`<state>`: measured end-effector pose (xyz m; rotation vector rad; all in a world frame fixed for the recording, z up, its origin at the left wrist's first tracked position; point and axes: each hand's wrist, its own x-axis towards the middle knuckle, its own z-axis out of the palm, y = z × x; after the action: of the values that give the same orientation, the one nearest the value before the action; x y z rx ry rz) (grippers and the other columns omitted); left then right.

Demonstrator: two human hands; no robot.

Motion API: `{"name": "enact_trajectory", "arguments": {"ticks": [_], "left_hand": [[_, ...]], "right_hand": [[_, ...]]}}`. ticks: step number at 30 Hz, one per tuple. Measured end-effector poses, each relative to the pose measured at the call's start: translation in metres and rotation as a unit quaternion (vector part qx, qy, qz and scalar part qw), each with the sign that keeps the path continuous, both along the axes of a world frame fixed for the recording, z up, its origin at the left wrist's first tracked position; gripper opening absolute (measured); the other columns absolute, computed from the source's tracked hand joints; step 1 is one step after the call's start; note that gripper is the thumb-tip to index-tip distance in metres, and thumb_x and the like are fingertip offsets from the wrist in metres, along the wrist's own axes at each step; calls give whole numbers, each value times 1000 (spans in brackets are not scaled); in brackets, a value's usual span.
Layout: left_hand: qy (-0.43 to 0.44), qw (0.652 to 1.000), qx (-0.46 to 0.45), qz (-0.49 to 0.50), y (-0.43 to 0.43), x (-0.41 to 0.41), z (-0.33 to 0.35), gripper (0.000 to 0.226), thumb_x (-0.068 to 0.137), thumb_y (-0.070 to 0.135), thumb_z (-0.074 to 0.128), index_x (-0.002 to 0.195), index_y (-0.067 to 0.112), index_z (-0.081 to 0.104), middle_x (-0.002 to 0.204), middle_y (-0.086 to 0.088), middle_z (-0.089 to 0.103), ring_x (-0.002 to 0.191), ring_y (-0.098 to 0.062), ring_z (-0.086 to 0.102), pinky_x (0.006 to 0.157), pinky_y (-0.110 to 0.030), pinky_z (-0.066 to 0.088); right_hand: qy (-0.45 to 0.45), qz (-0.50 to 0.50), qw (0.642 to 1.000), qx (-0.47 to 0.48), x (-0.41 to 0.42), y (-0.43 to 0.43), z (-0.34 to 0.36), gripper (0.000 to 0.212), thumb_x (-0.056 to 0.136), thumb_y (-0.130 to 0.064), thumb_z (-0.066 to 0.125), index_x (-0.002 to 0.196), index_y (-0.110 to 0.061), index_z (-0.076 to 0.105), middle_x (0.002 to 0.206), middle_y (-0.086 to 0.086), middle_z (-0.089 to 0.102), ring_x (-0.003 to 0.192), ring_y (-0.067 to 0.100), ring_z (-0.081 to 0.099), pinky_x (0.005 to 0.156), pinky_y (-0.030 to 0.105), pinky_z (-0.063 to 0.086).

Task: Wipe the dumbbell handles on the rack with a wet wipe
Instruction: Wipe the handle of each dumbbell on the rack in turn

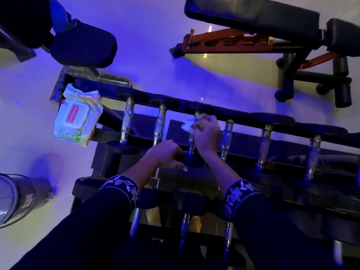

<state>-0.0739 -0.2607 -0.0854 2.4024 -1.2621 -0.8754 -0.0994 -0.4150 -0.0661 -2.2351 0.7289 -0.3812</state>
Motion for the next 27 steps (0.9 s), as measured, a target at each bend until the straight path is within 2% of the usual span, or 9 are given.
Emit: {"name": "enact_trajectory", "arguments": {"ticks": [3, 7, 10, 13, 17, 21, 24, 26, 27], "left_hand": [[8, 1000, 8, 3, 0, 0, 2, 65, 74, 61, 72, 120, 15, 69, 103, -8, 73, 97, -25, 66, 83, -39, 53], [-7, 1000, 4, 3, -1, 0, 0, 56, 73, 60, 74, 104, 14, 73, 90, -11, 72, 88, -29, 65, 75, -35, 51], [-16, 1000, -4, 4, 0, 0, -2, 55, 74, 59, 74, 108, 17, 72, 88, -10, 71, 88, -29, 65, 74, -34, 50], [-11, 1000, -8, 7, -1, 0, -3, 61, 74, 58, 74, 119, 18, 70, 98, -10, 73, 94, -28, 67, 80, -36, 52], [-4, 1000, -3, 10, -1, 1, -5, 62, 72, 60, 74, 118, 18, 71, 99, -10, 74, 94, -29, 67, 80, -38, 53], [-8, 1000, -4, 12, -1, 0, -6, 63, 71, 62, 74, 117, 18, 71, 99, -10, 73, 94, -28, 66, 81, -38, 53], [-9, 1000, -9, 15, 0, -1, -9, 64, 71, 63, 73, 117, 17, 70, 101, -10, 73, 98, -27, 66, 83, -37, 53], [-9, 1000, -9, 11, 0, -1, -9, 65, 72, 63, 72, 118, 17, 70, 103, -9, 73, 99, -25, 66, 84, -37, 52], [-7, 1000, -7, 9, 0, 0, -8, 65, 73, 62, 72, 119, 17, 70, 105, -8, 73, 100, -24, 66, 85, -37, 52]], "right_hand": [[-8, -44, 999, 22, 8, 6, 3, 15, 68, 8, 61, 75, 1, 72, 85, 14, 54, 75, 24, 53, 68, 26, 43], [17, 67, 997, -28, -46, 20, -13, 10, 67, 2, 67, 75, -2, 69, 83, 8, 51, 82, 21, 47, 71, 21, 36], [18, 98, 994, -40, -51, 12, -15, 12, 66, 4, 70, 76, -2, 70, 82, 10, 52, 81, 21, 48, 70, 17, 33], [8, 37, 999, -35, -14, 7, -9, 12, 67, 7, 66, 74, -2, 71, 82, 12, 52, 80, 23, 51, 70, 16, 33], [-9, -51, 999, 15, 9, 8, 1, 17, 71, 7, 60, 78, -1, 73, 85, 12, 52, 76, 26, 54, 70, 30, 46], [17, -11, 1000, 16, -23, 17, -5, 12, 69, 1, 63, 77, 0, 72, 86, 14, 53, 80, 25, 54, 72, 14, 36], [30, 25, 999, 18, -39, 16, -5, 14, 70, 7, 66, 81, 1, 73, 85, 9, 52, 76, 20, 54, 72, 5, 38], [21, 2, 999, 35, -27, 10, 4, 14, 70, 10, 66, 80, 3, 73, 82, 9, 51, 68, 14, 51, 64, -4, 32], [16, -16, 999, 42, -19, 7, 7, 14, 70, 11, 66, 80, 4, 73, 81, 11, 52, 65, 13, 50, 60, -3, 31]]}}
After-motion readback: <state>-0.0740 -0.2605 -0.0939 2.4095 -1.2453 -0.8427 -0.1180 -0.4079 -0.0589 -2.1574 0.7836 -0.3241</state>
